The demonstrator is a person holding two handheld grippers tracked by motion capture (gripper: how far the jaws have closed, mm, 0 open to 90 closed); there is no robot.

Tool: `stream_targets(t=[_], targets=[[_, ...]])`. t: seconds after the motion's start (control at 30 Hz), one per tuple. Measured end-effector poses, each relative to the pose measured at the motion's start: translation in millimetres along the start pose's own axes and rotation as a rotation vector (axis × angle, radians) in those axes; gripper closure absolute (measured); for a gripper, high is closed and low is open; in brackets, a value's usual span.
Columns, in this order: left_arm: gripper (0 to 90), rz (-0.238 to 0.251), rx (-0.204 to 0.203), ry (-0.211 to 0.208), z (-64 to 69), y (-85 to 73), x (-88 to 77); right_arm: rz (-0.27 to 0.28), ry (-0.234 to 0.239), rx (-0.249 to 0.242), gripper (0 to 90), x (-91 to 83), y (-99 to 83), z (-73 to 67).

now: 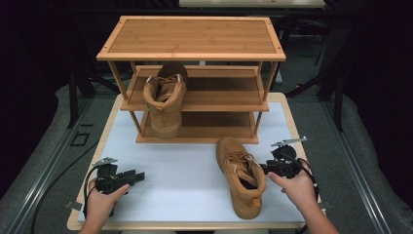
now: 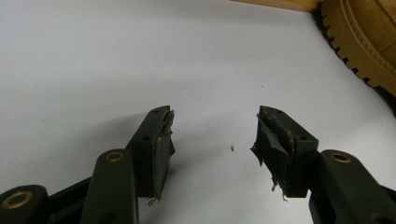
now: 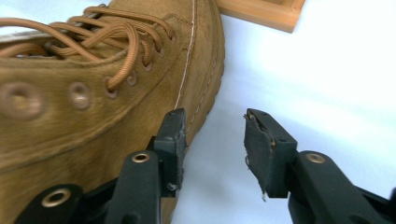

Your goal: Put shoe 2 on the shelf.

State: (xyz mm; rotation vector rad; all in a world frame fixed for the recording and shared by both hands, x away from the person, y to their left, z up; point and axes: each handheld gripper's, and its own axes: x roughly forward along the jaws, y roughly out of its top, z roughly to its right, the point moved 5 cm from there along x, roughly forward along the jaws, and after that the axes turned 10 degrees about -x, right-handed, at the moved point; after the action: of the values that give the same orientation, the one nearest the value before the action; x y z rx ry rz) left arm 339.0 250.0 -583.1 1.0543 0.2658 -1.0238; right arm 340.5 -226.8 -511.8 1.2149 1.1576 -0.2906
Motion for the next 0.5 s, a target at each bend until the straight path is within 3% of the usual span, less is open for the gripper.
stream_targets(t=[0.03,0.07,0.13,0.2,0.23,0.27,0.3,0.33,0.5], targets=[[45.6,0.002,0.003,0.004,0.0,0.1,0.0,-0.014,-0.081,0.005,55.4,-2.1,0.9,1.5],[45.6,0.002,0.003,0.004,0.0,0.1,0.0,-0.014,-0.081,0.005,55.4,-2.1,0.9,1.5],[45.6,0.001,0.007,0.003,0.0,0.5,-0.3,-0.053,0.0,0.007,54.5,-11.2,3.1,1.0],[45.3,-0.004,0.011,0.001,0.4,0.3,0.0,-0.079,-0.032,-0.001,54.3,-16.8,5.2,0.5],[44.8,-0.004,0.02,0.001,0.3,0.3,0.4,-0.097,0.019,-0.007,54.4,-21.6,6.5,-1.1],[44.6,-0.004,0.02,0.001,0.3,0.3,0.4,-0.097,0.019,-0.007,54.4,-21.6,6.5,-1.1],[44.5,-0.004,0.03,0.01,1.1,-0.2,1.1,-0.12,-0.02,-0.018,54.3,-28.9,10.5,-3.8],[44.5,-0.007,0.044,0.011,1.3,-0.1,1.3,-0.129,-0.028,-0.024,54.0,-32.8,12.9,-5.5],[43.1,-0.006,0.064,0.016,3.2,-0.2,2.0,-0.147,-0.045,-0.063,52.0,-49.2,25.6,-14.1]])
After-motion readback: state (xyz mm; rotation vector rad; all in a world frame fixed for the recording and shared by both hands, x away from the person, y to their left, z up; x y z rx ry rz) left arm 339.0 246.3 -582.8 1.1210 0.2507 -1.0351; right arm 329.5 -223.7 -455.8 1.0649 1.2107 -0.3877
